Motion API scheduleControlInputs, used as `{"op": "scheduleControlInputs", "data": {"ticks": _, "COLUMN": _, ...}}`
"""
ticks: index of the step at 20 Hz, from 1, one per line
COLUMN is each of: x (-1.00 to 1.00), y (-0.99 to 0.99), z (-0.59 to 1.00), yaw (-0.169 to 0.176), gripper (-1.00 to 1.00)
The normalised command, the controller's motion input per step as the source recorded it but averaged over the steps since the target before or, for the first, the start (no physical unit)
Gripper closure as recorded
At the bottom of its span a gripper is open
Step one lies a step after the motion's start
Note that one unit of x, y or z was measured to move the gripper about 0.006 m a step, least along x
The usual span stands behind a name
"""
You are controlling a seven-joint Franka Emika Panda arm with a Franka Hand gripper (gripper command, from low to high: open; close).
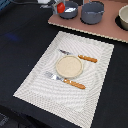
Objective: Place the pan onto the stove and place the fish and sausage into the pan.
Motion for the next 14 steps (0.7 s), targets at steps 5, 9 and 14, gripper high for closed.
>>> {"op": "scheduleControlInputs", "data": {"ticks": 5, "x": 0.33, "y": 0.86, "z": 0.06, "yaw": 0.0, "gripper": 1.0}}
{"op": "scheduleControlInputs", "data": {"ticks": 9, "x": 0.38, "y": 0.81, "z": -0.06, "yaw": 0.0, "gripper": 1.0}}
{"op": "scheduleControlInputs", "data": {"ticks": 14, "x": 0.33, "y": 0.68, "z": -0.05, "yaw": 0.0, "gripper": 1.0}}
